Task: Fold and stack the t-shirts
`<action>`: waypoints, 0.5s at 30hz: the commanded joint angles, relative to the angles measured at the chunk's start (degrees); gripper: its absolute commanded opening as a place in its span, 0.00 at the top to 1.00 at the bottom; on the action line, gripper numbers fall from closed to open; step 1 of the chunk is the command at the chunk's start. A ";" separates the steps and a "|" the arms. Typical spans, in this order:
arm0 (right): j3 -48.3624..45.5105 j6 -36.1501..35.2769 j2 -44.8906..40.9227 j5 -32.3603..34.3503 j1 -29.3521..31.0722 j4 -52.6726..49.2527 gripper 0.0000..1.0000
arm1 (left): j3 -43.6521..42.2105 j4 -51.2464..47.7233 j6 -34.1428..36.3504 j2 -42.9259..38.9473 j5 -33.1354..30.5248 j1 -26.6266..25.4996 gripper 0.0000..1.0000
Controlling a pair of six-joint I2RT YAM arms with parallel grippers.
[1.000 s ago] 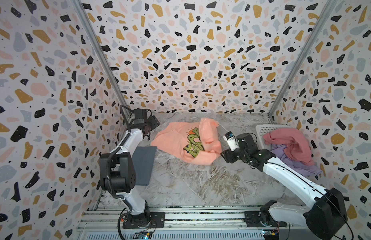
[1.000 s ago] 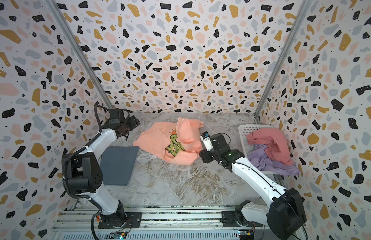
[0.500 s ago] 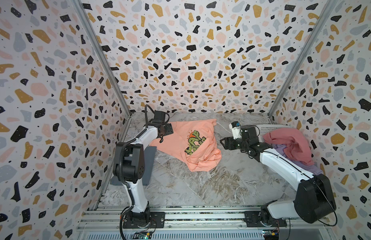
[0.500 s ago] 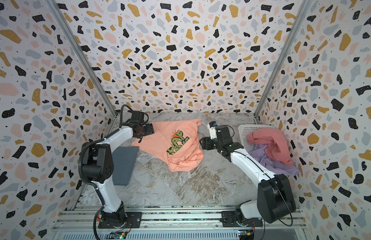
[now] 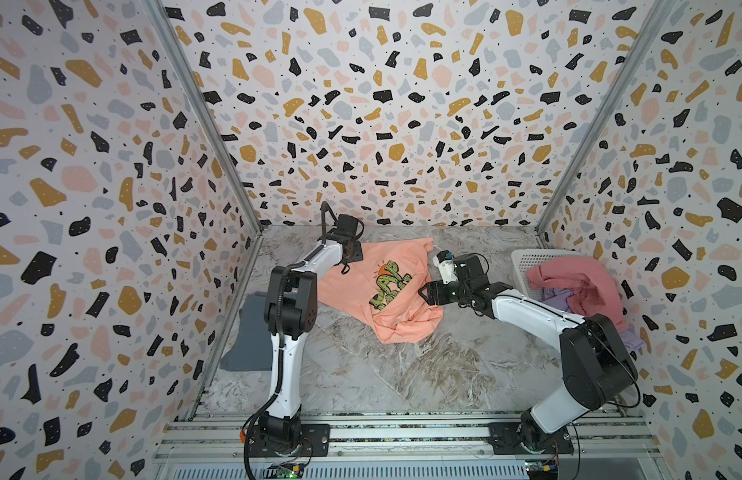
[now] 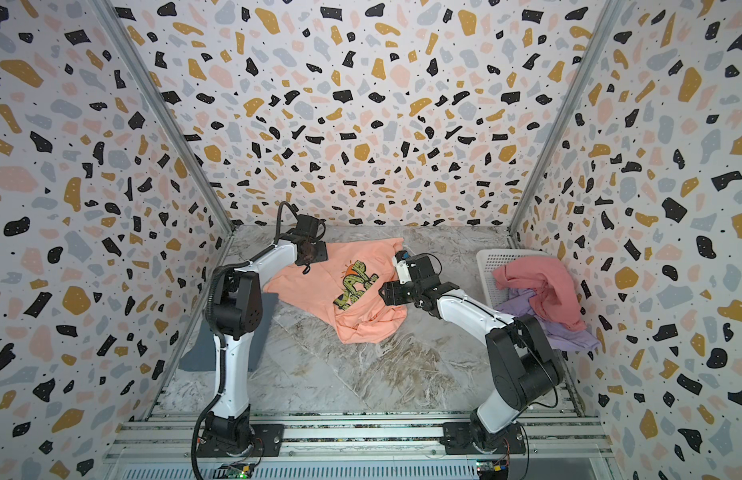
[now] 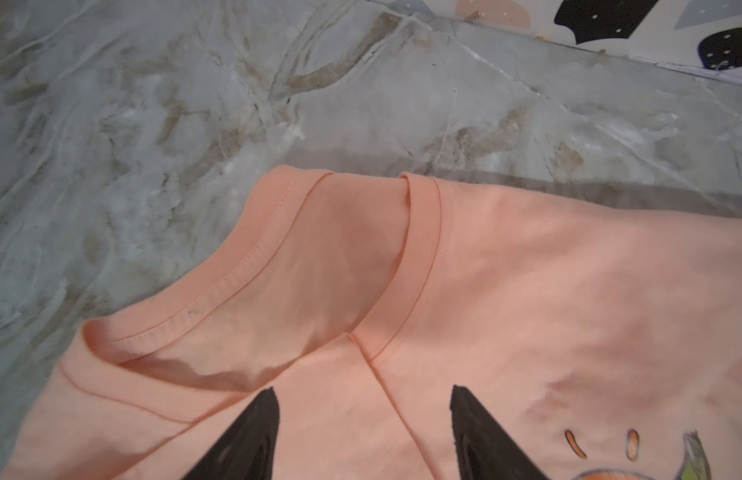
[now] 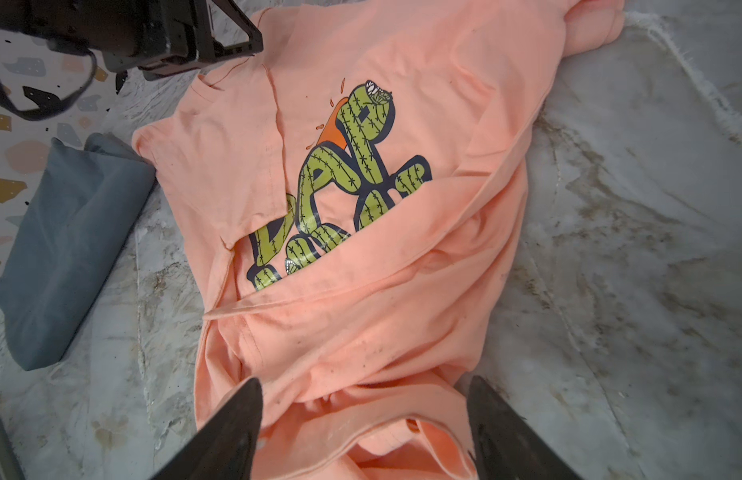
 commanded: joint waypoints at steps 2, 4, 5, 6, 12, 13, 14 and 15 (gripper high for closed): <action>2.49 0.12 -0.98 1.23 0.31 0.05 0.23 | 4.73 -5.44 -1.52 3.91 -7.59 -1.19 0.47; 2.86 -0.37 -0.81 0.85 0.33 -0.02 0.23 | 4.89 -6.05 -1.78 4.40 -9.76 -1.82 0.51; 3.17 -0.63 -0.71 0.64 0.56 -0.19 0.23 | 4.64 -6.08 -2.03 4.51 -10.28 -2.06 0.53; 3.53 -0.87 -0.45 0.64 0.74 -0.37 0.23 | 4.25 -6.09 -2.43 4.55 -10.62 -2.23 0.55; 4.79 -1.94 0.69 0.30 1.77 -1.16 0.22 | 2.95 -5.27 -3.74 5.50 -9.80 -2.24 0.71; 4.80 -1.96 0.80 0.33 1.93 -1.19 0.22 | 2.87 -5.24 -3.83 5.47 -9.76 -2.24 0.75; 4.80 -2.01 0.90 0.34 2.07 -1.24 0.22 | 2.76 -5.08 -3.85 5.33 -9.56 -2.24 0.81; 4.72 -2.07 0.89 0.38 2.29 -1.19 0.22 | 2.78 -5.10 -3.74 5.05 -9.32 -2.23 0.88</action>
